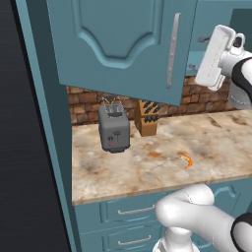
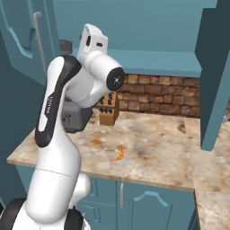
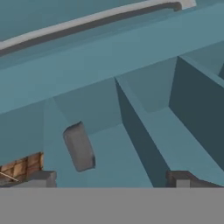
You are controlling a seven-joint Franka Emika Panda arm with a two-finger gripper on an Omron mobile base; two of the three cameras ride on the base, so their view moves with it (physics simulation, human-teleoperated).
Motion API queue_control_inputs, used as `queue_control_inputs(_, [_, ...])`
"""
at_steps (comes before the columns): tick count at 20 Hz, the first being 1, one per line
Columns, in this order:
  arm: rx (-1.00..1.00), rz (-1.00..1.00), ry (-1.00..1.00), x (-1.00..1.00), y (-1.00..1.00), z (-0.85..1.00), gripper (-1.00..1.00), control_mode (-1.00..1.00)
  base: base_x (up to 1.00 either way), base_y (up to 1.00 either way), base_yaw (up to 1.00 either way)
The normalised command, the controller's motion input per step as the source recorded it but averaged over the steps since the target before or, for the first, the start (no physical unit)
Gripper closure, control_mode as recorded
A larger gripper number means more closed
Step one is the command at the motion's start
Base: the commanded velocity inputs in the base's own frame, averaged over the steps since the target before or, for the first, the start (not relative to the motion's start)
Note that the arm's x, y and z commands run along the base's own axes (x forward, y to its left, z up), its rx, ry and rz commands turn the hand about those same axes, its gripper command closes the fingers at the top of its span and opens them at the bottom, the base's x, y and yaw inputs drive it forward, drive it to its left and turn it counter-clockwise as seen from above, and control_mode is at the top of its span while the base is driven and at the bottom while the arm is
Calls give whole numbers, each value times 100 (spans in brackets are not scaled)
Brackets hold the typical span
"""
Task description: Retrieve the tupperware from the cabinet, then place the raw meat into the tupperware to avoid contamination.
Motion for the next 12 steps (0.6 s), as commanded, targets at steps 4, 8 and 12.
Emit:
queue_control_inputs(4, [-1,13,0,5,25,-5,-100,-100,0,0,0])
queue_control_inputs(8, [-2,8,0,14,19,-4,-100,-100,0,0,0])
queue_control_inputs(12, [-1,5,0,14,7,-1,-100,-100,0,0,0])
